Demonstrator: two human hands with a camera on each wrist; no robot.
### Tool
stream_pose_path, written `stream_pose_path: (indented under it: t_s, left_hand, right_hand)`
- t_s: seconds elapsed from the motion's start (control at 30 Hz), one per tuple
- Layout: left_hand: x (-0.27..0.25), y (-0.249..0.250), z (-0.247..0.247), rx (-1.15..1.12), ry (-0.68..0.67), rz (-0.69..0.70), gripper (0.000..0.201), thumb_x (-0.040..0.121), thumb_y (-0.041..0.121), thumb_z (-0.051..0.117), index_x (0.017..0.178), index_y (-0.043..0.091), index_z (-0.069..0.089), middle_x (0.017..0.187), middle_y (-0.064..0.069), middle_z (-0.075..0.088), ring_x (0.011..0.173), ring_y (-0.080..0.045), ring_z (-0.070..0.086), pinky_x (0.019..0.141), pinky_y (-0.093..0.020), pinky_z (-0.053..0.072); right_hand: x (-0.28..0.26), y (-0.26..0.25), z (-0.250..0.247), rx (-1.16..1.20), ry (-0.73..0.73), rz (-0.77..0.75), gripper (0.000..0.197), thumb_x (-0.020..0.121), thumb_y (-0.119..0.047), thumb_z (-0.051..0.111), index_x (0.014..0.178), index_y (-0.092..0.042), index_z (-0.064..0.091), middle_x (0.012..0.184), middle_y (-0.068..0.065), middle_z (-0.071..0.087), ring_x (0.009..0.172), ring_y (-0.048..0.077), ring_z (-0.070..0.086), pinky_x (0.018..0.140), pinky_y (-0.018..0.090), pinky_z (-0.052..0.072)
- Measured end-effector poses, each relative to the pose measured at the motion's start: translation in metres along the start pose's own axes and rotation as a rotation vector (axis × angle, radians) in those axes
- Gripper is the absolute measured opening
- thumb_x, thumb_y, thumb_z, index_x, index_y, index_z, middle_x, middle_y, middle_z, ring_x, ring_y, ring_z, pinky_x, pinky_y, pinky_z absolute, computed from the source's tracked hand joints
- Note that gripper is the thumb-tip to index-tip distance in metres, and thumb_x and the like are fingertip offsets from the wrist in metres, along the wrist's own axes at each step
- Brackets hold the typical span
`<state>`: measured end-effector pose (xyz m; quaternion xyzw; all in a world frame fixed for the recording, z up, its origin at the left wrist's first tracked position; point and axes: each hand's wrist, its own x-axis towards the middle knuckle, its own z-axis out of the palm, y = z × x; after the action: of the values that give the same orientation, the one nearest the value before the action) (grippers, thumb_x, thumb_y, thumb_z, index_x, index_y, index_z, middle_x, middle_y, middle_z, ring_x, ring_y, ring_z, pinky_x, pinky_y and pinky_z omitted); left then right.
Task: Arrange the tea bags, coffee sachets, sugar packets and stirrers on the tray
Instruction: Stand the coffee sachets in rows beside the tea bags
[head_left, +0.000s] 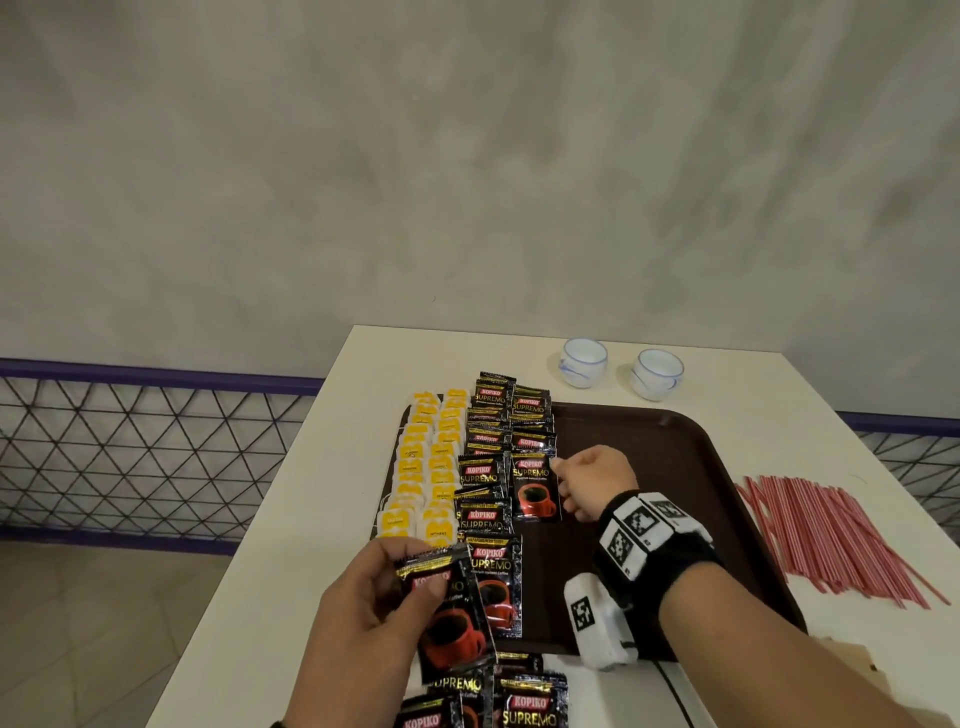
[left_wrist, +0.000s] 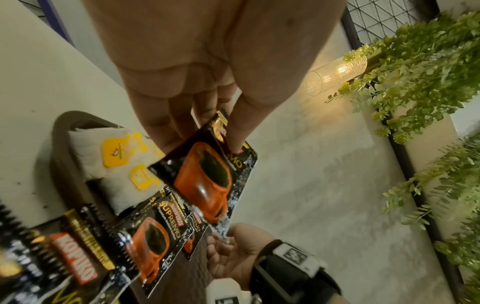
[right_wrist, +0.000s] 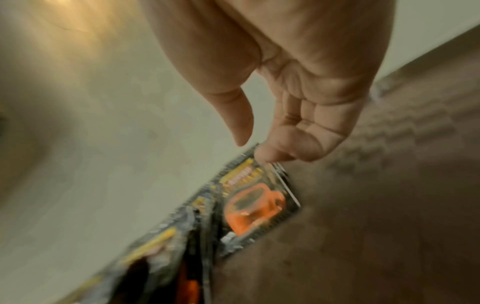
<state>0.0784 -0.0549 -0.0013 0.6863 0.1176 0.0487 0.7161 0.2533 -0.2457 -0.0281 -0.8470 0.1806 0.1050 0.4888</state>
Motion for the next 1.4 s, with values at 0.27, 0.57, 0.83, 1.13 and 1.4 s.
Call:
stream_pose_path:
  t_s: [0.27, 0.57, 0.83, 1.13, 1.4]
  left_hand:
    - [0.014, 0.01, 0.017, 0.133, -0.034, 0.106, 0.019, 0.079, 0.017, 0.072, 0.088, 0.031, 0.065, 0.071, -0.017, 0.064, 0.073, -0.038, 0.064, 0.072, -0.061, 0.052]
    - [0.0, 0.004, 0.0, 0.202, -0.047, 0.045, 0.03, 0.071, 0.02, 0.079, 0.096, 0.028, 0.066, 0.094, 0.005, 0.072, 0.079, -0.014, 0.067, 0.071, -0.032, 0.056]
    - [-0.035, -0.014, -0.049, 0.529, -0.091, -0.038, 0.029, 0.061, 0.03, 0.085, 0.08, 0.04, 0.065, 0.079, 0.023, 0.069, 0.073, -0.001, 0.066, 0.064, -0.023, 0.055]
    - [-0.053, -0.015, -0.064, 0.517, -0.004, -0.043, 0.03, 0.072, 0.016, 0.078, 0.082, 0.041, 0.064, 0.081, 0.02, 0.071, 0.071, -0.002, 0.067, 0.066, -0.022, 0.053]
    - [-0.071, -0.021, -0.049, 0.984, -0.246, -0.08, 0.079, 0.054, 0.067, 0.074, 0.121, 0.044, 0.04, 0.123, 0.029, 0.044, 0.108, 0.0, 0.048, 0.092, -0.019, 0.042]
  right_hand:
    - [-0.112, -0.003, -0.034, 0.259, -0.706, -0.353, 0.007, 0.086, -0.006, 0.067, 0.092, -0.008, 0.065, 0.069, 0.004, 0.065, 0.056, 0.011, 0.06, 0.049, 0.02, 0.047]
    - [-0.066, 0.01, -0.044, 0.165, -0.206, -0.273, 0.018, 0.084, 0.006, 0.063, 0.077, -0.01, 0.064, 0.063, 0.006, 0.06, 0.053, 0.012, 0.056, 0.046, 0.022, 0.046]
    - [-0.007, 0.008, -0.015, 0.084, -0.067, 0.066, 0.018, 0.089, 0.004, 0.058, 0.076, -0.007, 0.057, 0.063, 0.008, 0.058, 0.049, 0.016, 0.052, 0.041, 0.023, 0.046]
    - [0.002, 0.009, -0.009, 0.06, -0.101, 0.076, 0.023, 0.086, 0.002, 0.06, 0.07, -0.014, 0.056, 0.072, 0.008, 0.06, 0.062, 0.019, 0.06, 0.058, 0.028, 0.056]
    - [-0.032, 0.004, -0.035, 0.046, -0.114, -0.068, 0.013, 0.087, -0.012, 0.067, 0.083, -0.015, 0.056, 0.085, 0.008, 0.061, 0.07, 0.017, 0.059, 0.067, 0.03, 0.056]
